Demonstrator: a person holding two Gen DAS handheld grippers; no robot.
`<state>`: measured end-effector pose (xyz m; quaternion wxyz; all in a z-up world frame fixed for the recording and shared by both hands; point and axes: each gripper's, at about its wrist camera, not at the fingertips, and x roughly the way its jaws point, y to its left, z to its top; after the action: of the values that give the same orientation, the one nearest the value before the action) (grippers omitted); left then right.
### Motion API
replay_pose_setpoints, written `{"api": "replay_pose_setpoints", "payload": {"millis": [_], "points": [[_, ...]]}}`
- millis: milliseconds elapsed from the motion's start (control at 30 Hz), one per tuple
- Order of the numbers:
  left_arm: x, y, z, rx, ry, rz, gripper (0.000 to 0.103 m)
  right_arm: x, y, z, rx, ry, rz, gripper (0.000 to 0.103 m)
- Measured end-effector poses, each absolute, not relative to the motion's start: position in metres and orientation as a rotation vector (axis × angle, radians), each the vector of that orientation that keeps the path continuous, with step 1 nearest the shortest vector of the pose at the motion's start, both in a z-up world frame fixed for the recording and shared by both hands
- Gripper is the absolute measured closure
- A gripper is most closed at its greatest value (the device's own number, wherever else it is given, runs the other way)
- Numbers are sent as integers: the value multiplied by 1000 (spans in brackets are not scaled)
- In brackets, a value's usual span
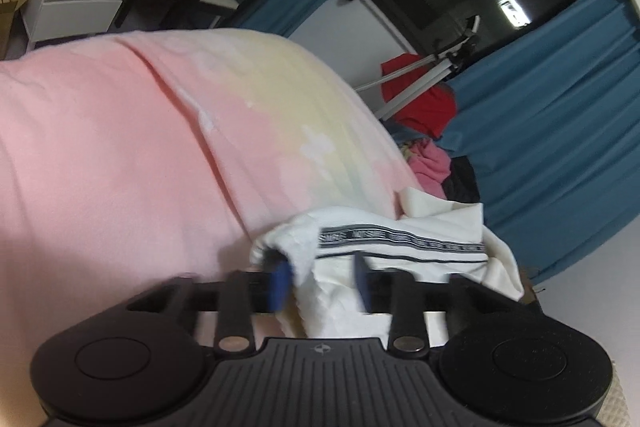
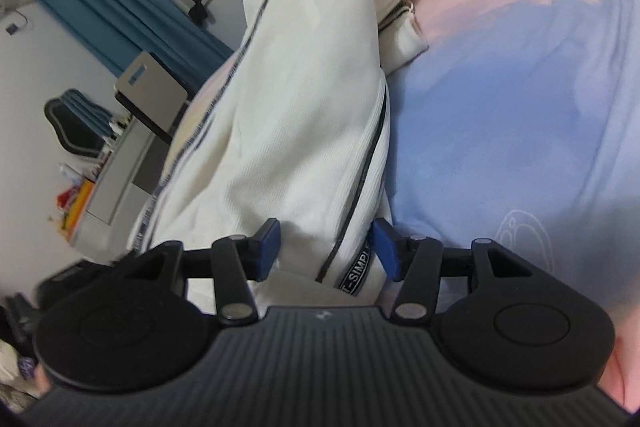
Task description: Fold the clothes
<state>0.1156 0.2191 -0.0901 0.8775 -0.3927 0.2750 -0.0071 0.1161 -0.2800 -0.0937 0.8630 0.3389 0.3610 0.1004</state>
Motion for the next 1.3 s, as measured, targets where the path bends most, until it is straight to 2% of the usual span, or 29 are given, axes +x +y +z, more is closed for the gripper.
{"api": "replay_pose_setpoints", "payload": {"millis": [67,100,133,167,233,333,467,600,800,867,967,1033,1067,1100,1167,1300], "points": [[106,217,-81,-778,557,-17,47,117,-281,-96,727,759,219,50],[104,215,-78,-752,546,-15,39,117,-282,-97,733,762,223,51],[103,213,-74,-724,535,-11,33,116,-284,-97,740,765,223,57],[103,211,-72,-691,525,0,32,113,-286,-97,746,766,215,70],[107,208,-71,-636,507,32,30,109,-290,-92,762,754,205,79],[115,203,-75,-585,504,49,30,95,-298,-75,798,683,208,83],[123,196,-86,-564,542,-3,33,70,-314,-47,837,556,231,83],[123,186,-100,-606,607,-79,38,74,-321,-58,843,604,195,83],[116,171,-101,-576,624,-93,37,91,-331,-87,924,717,155,67],[115,170,-101,-561,635,-87,44,95,-331,-94,941,730,153,58],[114,173,-104,-566,639,-56,54,100,-329,-104,948,752,142,58],[116,178,-106,-582,649,-25,73,102,-325,-106,942,757,140,57],[117,180,-107,-591,649,-11,76,103,-323,-107,934,755,145,58],[118,183,-106,-601,646,-8,79,102,-323,-107,920,749,154,59],[119,185,-101,-598,629,0,84,99,-322,-107,902,737,162,78],[125,197,-76,-629,582,13,86,83,-313,-98,929,722,201,83]]}}
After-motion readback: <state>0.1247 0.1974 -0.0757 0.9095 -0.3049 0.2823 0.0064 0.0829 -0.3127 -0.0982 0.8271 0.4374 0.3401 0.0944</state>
